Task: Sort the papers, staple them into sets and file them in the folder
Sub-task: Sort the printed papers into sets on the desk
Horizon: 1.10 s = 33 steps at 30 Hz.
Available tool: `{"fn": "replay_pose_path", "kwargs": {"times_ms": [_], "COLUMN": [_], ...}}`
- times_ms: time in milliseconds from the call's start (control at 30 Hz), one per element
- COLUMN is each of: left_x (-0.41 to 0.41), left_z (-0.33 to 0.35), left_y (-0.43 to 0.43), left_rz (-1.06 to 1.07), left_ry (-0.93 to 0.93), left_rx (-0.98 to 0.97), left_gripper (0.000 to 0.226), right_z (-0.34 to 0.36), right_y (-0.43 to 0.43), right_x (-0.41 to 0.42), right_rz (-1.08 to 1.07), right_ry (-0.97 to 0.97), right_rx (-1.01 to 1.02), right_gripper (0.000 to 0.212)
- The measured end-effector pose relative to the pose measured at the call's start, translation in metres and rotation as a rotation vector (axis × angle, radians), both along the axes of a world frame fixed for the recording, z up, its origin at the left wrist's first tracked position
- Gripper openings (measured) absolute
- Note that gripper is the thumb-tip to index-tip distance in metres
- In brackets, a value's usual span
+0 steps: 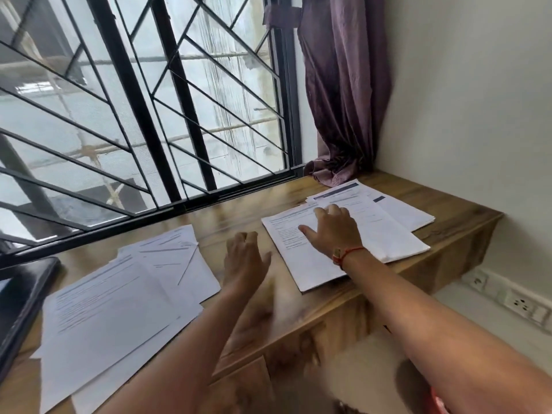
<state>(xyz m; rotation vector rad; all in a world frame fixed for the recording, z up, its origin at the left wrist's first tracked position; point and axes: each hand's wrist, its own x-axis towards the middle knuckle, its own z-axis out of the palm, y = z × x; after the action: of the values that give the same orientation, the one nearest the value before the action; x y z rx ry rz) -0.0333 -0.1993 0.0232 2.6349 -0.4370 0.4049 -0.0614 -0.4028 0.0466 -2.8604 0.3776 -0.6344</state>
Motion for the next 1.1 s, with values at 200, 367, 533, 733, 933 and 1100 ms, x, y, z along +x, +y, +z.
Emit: {"fn": "replay_pose_path", "kwargs": {"times_ms": [200, 367, 533, 733, 933, 1100], "left_x": [0.007, 0.018, 0.037, 0.063, 0.083, 0.085], "left_z": [0.01, 0.008, -0.002, -0.014, -0.016, -0.02], "left_y": [0.077, 0.166, 0.243, 0.283, 0.279, 0.278], "left_rz": [0.057, 0.173, 0.273, 0.271, 0.224, 0.177], "left_ry": [-0.133, -0.058, 0.183, 0.393, 0.373, 0.367], "left_rx": [0.114, 0.218, 0.306, 0.331, 0.341, 0.317], "left_gripper": [0.056, 0.067, 0.086, 0.081, 0.078, 0.078], "right_z": [0.004, 0.001, -0.015, -0.035, -0.046, -0.052], "right_y": [0.094, 0.18, 0.239, 0.275, 0.268, 0.261], "right_x": [0.017, 0.039, 0.072, 0.11, 0.136, 0.144], "right_rz": [0.239, 0.398, 0.474, 0.502, 0.517, 0.474], "right_ry": [-0.095, -0.025, 0.145, 0.398, 0.38, 0.318], "right_rx": [-0.031, -0.005, -0.013, -0.049, -0.037, 0.014], "right_gripper": [0.064, 0.065, 0.069, 0.077, 0.069, 0.08]}}
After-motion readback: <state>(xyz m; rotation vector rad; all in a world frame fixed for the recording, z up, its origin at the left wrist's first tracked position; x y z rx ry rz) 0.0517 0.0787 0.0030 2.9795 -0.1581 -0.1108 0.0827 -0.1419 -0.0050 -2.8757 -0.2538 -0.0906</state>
